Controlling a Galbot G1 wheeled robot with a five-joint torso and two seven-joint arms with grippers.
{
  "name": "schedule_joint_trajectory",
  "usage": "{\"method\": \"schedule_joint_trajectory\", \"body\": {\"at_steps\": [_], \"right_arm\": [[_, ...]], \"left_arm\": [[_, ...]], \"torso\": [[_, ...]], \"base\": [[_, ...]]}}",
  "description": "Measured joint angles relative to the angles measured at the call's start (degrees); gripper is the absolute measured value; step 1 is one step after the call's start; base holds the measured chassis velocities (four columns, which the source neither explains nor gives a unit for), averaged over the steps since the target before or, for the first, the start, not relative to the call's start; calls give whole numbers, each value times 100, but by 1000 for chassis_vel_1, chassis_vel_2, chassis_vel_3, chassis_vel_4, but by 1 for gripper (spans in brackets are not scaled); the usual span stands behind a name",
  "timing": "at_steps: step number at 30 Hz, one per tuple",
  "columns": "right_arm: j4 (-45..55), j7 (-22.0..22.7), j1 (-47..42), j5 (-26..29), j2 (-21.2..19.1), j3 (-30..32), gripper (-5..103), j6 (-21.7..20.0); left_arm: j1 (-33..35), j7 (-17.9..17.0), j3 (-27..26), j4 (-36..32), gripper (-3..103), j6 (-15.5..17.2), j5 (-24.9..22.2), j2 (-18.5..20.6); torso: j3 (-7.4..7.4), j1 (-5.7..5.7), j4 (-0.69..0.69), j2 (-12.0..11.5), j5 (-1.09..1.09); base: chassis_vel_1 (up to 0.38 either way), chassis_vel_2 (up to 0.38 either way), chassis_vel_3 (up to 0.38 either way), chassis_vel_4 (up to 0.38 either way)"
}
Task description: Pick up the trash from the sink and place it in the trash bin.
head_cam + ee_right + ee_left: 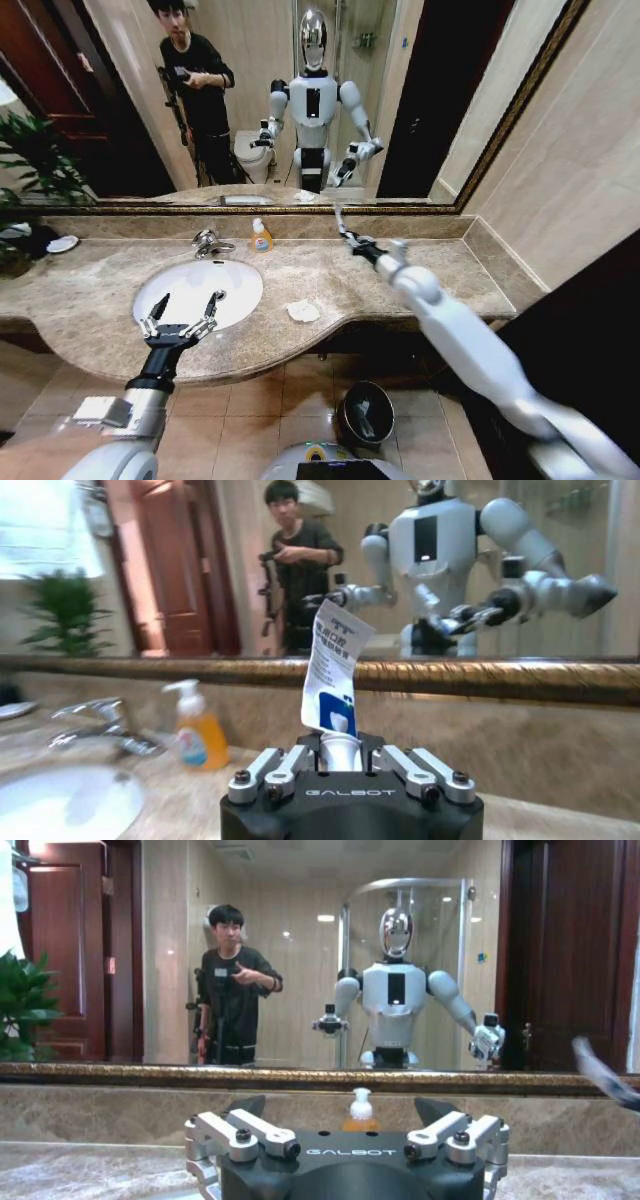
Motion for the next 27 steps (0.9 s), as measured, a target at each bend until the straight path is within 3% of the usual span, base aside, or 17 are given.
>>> {"method": "schedule_joint_trajectory", "body": {"at_steps": [1,4,5,6,9,11,15,19,27], "right_arm": [[0,0,0,0,0,0,25,0],[64,-1093,-791,111,-315,613,25,740],[64,-1093,-791,111,-315,613,25,740],[-13,-1734,-1126,127,-370,906,25,1189],[-334,-2891,-1721,49,-254,1373,25,1964],[-550,-3508,-2126,-2,-30,1642,25,2244],[-731,-3863,-2484,-121,170,1832,25,2507],[-1130,-4505,-3196,-318,420,2156,25,2861],[-2100,-4729,-3646,-835,775,2090,25,3295]], "left_arm": [[0,0,0,0,100,0,0,0],[0,1,0,0,100,0,0,0],[0,1,0,0,100,0,0,0],[0,1,0,0,100,0,0,0],[0,0,0,0,100,0,0,-1],[0,0,0,0,100,0,0,0],[0,1,1,0,100,0,0,0],[0,0,0,0,100,0,0,0],[0,1,0,0,100,0,0,0]], "torso": [[0,0,0,0,0],[0,-1,0,0,2],[0,-1,0,0,2],[-1,-1,1,0,1],[-1,0,2,0,-1],[0,0,1,0,0],[0,0,2,0,-1],[0,-1,1,0,-3],[0,0,1,0,-2]], "base": [[0,0,0,0],[0,0,0,0],[0,0,0,0],[0,0,0,0],[0,0,0,0],[0,0,0,0],[0,0,0,0],[0,0,0,0],[0,0,0,0]]}}
